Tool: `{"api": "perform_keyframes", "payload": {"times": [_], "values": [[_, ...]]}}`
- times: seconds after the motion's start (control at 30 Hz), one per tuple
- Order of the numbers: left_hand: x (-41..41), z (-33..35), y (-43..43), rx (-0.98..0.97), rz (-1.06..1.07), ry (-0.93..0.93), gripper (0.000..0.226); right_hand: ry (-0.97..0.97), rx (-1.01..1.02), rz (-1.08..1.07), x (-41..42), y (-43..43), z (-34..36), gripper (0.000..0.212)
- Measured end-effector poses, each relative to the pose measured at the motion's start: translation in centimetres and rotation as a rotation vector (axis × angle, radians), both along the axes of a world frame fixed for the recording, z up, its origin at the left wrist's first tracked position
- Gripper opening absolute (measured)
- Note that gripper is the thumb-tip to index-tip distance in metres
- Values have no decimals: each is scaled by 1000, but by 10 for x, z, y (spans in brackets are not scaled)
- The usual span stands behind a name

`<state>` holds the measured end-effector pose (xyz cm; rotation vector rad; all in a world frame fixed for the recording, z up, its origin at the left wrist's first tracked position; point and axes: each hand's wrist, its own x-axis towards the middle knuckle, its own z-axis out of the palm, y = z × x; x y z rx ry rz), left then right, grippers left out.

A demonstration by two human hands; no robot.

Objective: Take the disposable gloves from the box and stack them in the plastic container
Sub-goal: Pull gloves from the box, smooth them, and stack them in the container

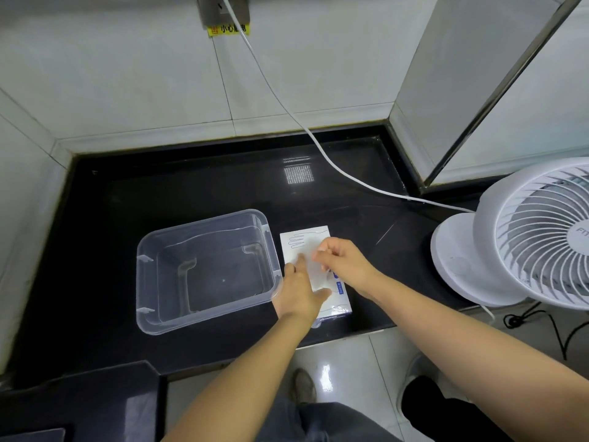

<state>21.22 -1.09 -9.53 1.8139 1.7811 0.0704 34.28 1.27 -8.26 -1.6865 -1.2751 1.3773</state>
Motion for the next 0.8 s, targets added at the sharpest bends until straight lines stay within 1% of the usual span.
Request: {"api": "perform_keyframes", "payload": {"times": [0.07,0.1,0.17,0.23,0.3,0.33,0.37,0.4,0.47,0.5,0.53,0.6,0.63,0.73,0.8], "values": [[-1,0,-1,-3,-3,6,88,-3,-40,18,4,-7,-7,31],[-1,0,-1,3,-5,9,88,-41,-66,74,6,-8,-10,38],[-1,-1,-2,6,-8,4,88,-132,-54,162,10,-5,-7,41],[0,-2,-1,-2,4,-17,89,-116,46,150,11,2,1,36],[1,-2,0,-11,18,-37,90,-72,136,41,8,4,5,25],[1,-2,0,-15,20,-40,91,-31,147,-14,6,3,4,22],[1,-2,0,-17,22,-41,91,-6,129,-40,5,1,2,20],[0,-3,-1,-17,19,-40,91,13,85,-21,5,-1,-2,17],[0,-4,-2,-13,12,-36,91,-73,-29,105,6,-1,-4,24],[0,-4,-2,-13,7,-33,91,-132,-30,142,6,2,-1,22],[0,-3,-2,-15,5,-35,92,-155,12,125,7,7,4,18],[0,-1,-2,-20,14,-50,92,-138,148,6,5,19,21,40],[0,0,-2,-22,18,-57,91,-121,197,-34,3,22,29,43],[-1,1,-2,-41,21,-73,92,-44,325,-104,-2,29,39,29],[-1,0,-2,-50,12,-55,92,45,373,-203,-2,35,45,23]]}}
